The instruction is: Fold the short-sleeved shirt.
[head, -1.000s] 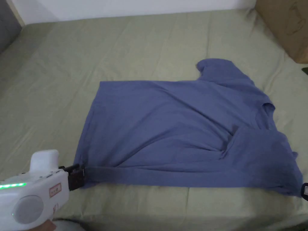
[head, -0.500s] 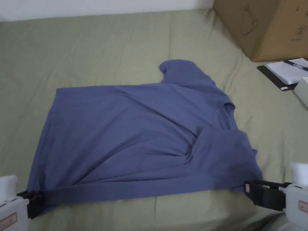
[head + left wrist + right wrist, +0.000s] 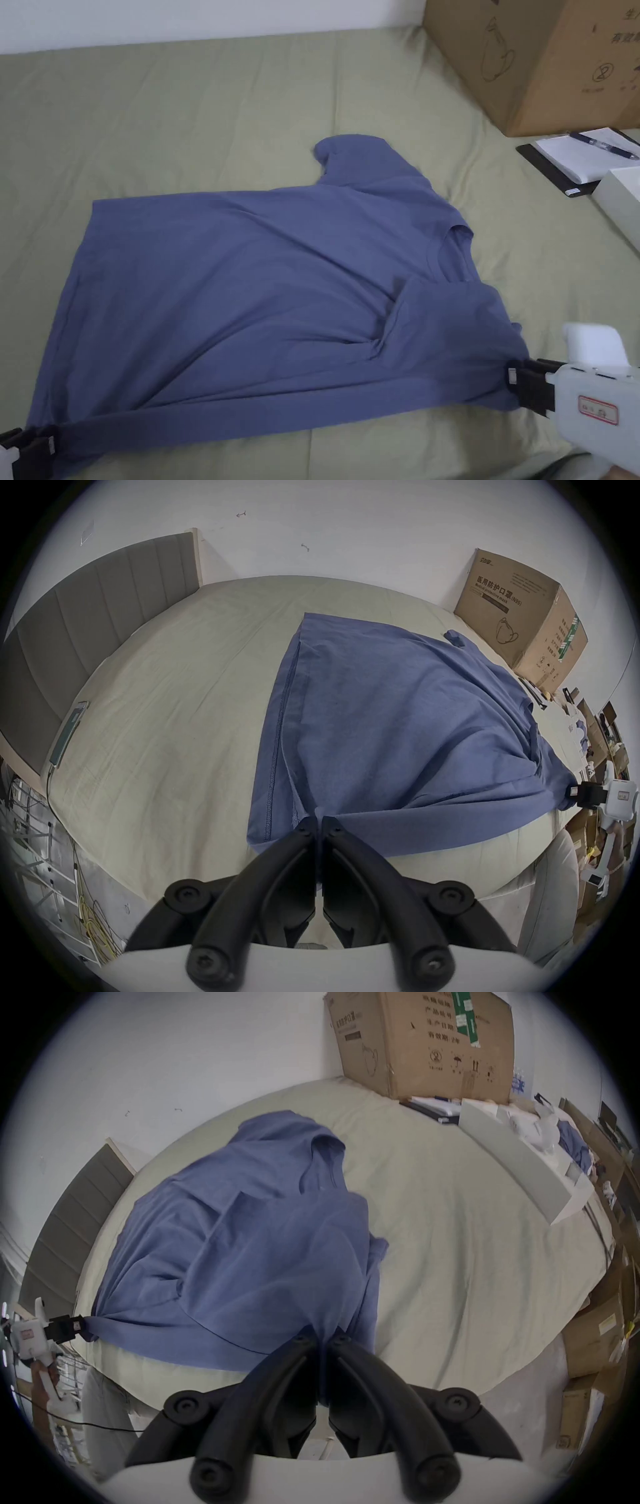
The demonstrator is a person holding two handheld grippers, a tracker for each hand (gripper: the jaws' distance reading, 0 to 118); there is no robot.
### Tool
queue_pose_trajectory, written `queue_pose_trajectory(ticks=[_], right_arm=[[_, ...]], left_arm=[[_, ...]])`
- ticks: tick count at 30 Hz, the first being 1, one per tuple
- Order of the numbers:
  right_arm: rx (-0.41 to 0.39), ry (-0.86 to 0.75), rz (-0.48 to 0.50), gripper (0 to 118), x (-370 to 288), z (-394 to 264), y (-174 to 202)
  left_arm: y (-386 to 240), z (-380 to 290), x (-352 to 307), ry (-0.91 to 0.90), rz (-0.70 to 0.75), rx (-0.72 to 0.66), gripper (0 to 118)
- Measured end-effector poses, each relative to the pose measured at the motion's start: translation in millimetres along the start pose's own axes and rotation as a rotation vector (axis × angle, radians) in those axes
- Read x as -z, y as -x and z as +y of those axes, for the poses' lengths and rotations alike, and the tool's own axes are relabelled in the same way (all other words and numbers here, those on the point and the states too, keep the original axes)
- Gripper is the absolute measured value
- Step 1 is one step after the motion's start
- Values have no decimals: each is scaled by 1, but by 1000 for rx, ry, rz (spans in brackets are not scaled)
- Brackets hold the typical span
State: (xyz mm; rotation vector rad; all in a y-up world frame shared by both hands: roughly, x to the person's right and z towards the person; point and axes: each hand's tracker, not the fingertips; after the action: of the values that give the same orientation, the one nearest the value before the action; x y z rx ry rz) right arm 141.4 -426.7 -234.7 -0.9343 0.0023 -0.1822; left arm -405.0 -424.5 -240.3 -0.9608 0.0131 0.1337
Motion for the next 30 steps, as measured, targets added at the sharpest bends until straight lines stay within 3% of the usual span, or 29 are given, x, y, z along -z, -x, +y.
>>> queue_pose_trajectory(ticks=[3, 7, 13, 17, 19, 21, 22, 23, 24, 25, 28, 29, 30], right_arm=[[-37, -42, -3, 5, -15, 17, 6], [-25, -85, 26, 5, -12, 57, 10], [-4, -33, 19, 5, 57, 125, 11], [-71, 41, -45, 5, 104, 142, 17], [-77, 55, -43, 14, 116, 141, 17], [-97, 108, -45, 29, 122, 138, 15], [-106, 134, -52, 60, 124, 135, 14], [-100, 130, -53, 90, 122, 132, 12], [-93, 112, -46, 102, 114, 127, 8], [-77, 94, -44, 99, 108, 125, 5], [-13, 50, -67, 96, 84, 115, -5], [1, 17, -57, 90, 71, 110, -8], [7, -8, -45, 71, 59, 104, -11]], left_arm=[[-3, 16, -3, -13, 11, 16, 1], [-7, 56, 5, -39, 35, 11, 1], [-16, 123, 65, 5, 83, 55, 1], [-19, 142, 107, 63, 119, 67, 1], [-19, 144, 120, 82, 111, 61, 6], [-17, 140, 125, 89, 120, 72, 14], [-17, 139, 124, 97, 132, 87, 38], [-15, 138, 121, 103, 131, 93, 70], [-12, 135, 114, 91, 114, 86, 102], [-9, 132, 105, 56, 91, 69, 108], [4, 124, 77, 40, 72, 19, 107], [9, 118, 65, 32, 73, -5, 107], [14, 109, 52, 17, 74, -37, 106]])
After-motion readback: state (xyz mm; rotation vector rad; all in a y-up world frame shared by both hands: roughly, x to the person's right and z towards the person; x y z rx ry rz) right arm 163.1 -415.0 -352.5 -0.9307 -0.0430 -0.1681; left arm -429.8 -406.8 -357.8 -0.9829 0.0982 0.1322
